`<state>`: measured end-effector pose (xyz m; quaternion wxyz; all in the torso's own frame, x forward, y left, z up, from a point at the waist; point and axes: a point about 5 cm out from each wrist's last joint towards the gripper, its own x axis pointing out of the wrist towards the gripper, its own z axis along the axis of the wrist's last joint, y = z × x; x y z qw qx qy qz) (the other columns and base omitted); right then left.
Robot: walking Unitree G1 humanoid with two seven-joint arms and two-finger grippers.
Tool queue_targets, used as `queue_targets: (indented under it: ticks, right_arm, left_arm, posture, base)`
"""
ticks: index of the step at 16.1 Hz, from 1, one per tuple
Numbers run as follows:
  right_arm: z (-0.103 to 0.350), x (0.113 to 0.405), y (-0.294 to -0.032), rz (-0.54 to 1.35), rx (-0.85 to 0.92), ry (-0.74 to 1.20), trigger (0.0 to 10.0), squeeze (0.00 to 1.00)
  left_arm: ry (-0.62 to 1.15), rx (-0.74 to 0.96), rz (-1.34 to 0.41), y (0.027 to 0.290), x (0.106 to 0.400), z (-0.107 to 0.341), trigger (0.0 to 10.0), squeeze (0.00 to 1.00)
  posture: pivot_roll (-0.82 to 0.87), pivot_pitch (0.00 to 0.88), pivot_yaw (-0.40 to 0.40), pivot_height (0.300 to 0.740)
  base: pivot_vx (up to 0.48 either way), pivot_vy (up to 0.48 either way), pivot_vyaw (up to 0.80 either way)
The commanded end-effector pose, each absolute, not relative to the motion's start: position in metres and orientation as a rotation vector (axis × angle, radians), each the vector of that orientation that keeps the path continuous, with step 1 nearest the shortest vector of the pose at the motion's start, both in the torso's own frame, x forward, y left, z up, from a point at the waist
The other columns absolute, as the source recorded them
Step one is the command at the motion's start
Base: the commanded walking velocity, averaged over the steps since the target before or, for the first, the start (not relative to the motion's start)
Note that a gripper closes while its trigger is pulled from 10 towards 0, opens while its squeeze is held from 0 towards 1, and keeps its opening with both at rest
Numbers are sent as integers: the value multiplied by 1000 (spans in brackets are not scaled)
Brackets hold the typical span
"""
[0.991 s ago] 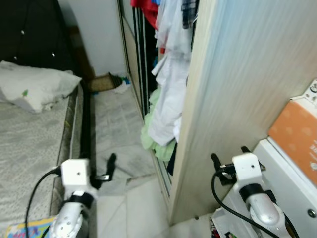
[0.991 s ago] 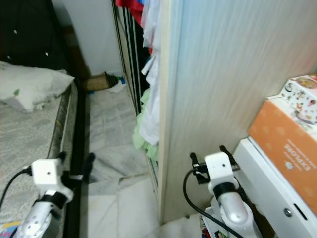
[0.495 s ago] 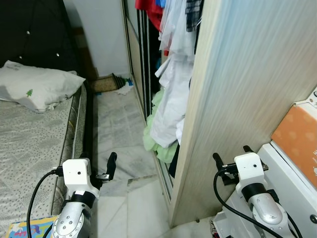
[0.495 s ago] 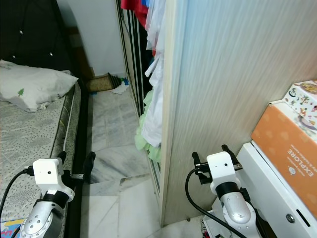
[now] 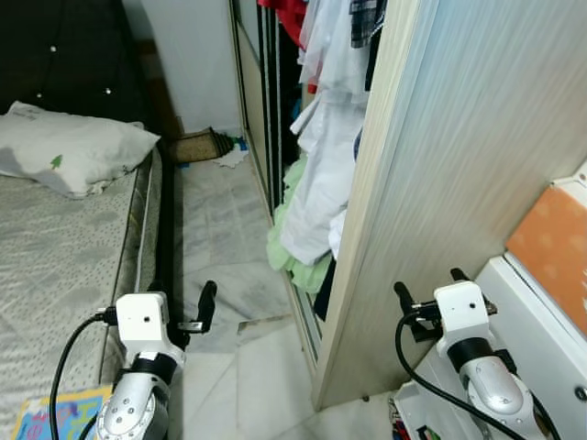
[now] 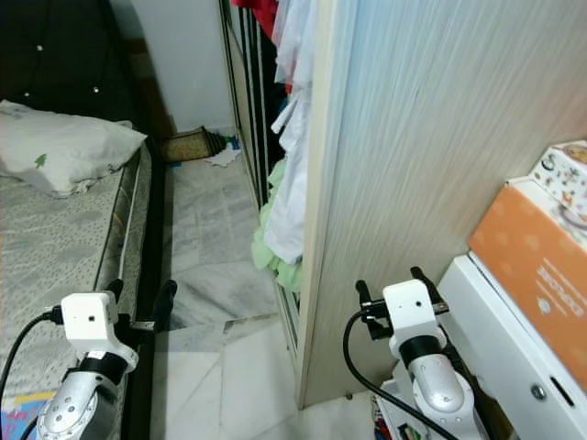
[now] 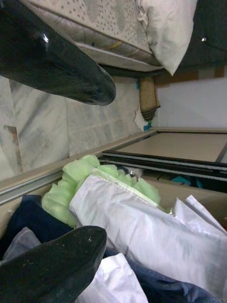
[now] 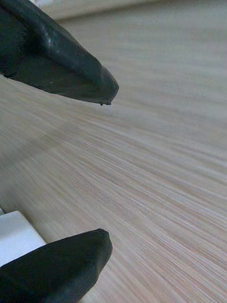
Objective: Clean up the room
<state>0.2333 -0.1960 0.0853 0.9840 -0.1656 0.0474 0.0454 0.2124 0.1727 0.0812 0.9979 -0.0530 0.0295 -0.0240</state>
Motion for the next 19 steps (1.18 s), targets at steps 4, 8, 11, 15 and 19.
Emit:
queue_targets:
  ticks: [4,8,11,15,19]
  right_arm:
    - [86,233,-194,101,-328,92,10000,0]
    - [86,233,-194,102,-329,90,10000,0]
    - [88,234,-194,99,-327,86,10000,0]
    - [95,239,-193,90,-340,53,10000,0]
    - [97,245,-191,86,-334,37,10000,0]
  left_arm:
    - [70,-88,-48,175,211,80,10000,0]
    - [71,-86,-49,175,212,79,10000,0]
    - [70,-85,-49,174,212,79,10000,0]
    - [61,-86,-45,175,214,80,10000,0]
    - [35,-77,-46,176,220,86,10000,0]
  posture:
    - [-172,0,18,740]
    - [-174,0,19,740]
    - [-175,0,19,740]
    - [-181,0,25,740]
    - [-180,0,35,740]
  base:
    - [-192,0,0]
    - [-60,0,0]
    - [0,0,0]
    - [0,0,0]
    - [0,0,800]
